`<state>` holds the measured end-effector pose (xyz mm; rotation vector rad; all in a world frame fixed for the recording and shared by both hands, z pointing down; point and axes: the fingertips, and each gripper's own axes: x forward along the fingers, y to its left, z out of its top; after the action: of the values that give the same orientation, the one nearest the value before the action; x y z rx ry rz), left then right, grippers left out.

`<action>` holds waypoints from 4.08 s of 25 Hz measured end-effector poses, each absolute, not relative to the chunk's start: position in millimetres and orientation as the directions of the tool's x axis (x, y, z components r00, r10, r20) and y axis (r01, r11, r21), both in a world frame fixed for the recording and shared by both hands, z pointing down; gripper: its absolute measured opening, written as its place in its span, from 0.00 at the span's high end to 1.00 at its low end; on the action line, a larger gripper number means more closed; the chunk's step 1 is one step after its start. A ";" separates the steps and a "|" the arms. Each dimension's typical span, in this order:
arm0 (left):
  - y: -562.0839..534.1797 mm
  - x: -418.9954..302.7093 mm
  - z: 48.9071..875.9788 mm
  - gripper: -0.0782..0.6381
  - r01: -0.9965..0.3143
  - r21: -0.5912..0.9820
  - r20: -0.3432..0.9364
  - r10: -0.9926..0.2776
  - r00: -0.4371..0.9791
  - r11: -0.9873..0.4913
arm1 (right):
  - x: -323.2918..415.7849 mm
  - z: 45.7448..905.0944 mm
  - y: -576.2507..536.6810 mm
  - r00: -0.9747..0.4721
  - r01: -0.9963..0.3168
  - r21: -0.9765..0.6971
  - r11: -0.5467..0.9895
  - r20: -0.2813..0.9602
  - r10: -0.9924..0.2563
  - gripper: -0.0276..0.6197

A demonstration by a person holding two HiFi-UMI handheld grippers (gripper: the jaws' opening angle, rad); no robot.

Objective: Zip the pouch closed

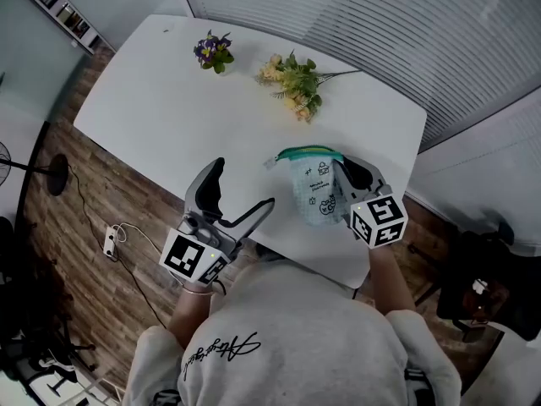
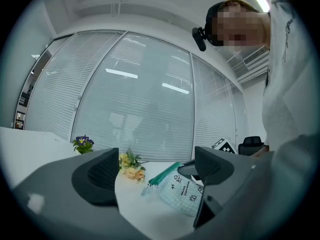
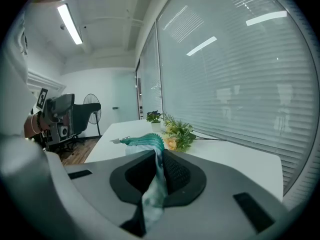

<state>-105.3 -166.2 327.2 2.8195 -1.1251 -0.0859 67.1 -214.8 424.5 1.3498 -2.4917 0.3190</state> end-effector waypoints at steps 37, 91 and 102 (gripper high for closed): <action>-152.8 -98.5 310.7 0.40 -0.646 0.047 -0.027 -0.647 0.762 -0.762 | 38.2 289.9 -175.2 -0.657 -0.748 -0.137 0.650 0.010 -0.754 0.91; -154.8 -88.0 292.5 0.84 -0.596 0.027 -0.048 -0.597 0.801 -0.802 | 47.3 306.1 -181.8 -0.636 -0.764 -0.148 0.629 0.001 -0.772 0.88; -151.5 -84.0 303.0 0.84 -0.601 0.037 -0.006 -0.601 0.799 -0.799 | 67.5 304.9 -179.6 -0.606 -0.789 -0.132 0.599 0.010 -0.796 0.72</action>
<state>-84.0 -151.5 303.0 2.9477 -0.9848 -0.0268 67.5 -179.6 304.9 1.4154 -2.8539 0.1965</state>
